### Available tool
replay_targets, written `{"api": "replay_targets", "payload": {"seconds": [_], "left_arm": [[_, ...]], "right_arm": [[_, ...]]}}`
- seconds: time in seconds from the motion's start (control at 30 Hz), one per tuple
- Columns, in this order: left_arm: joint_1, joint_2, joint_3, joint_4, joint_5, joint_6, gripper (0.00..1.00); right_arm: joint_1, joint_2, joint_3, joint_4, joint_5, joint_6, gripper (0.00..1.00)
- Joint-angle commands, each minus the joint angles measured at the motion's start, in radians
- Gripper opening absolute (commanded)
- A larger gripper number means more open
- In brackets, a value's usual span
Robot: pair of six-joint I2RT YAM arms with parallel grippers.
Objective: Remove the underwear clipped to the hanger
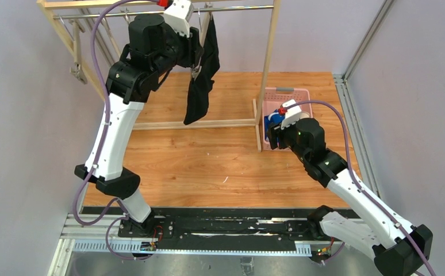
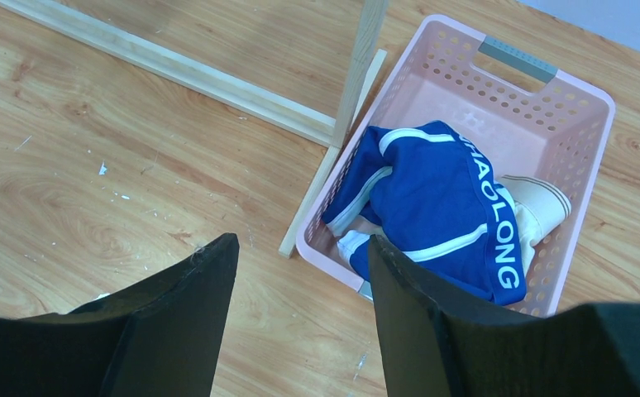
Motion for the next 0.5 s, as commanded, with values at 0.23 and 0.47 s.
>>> {"api": "replay_targets", "payload": {"seconds": [0.23, 0.47], "left_arm": [[-0.009, 0.008, -0.024, -0.004, -0.048, 0.040, 0.34], [-0.008, 0.016, -0.039, -0.009, -0.061, 0.051, 0.07]], "right_arm": [[0.025, -0.023, -0.030, 0.026, 0.009, -0.017, 0.60], [0.031, -0.033, -0.040, 0.039, 0.003, -0.018, 0.61]]}}
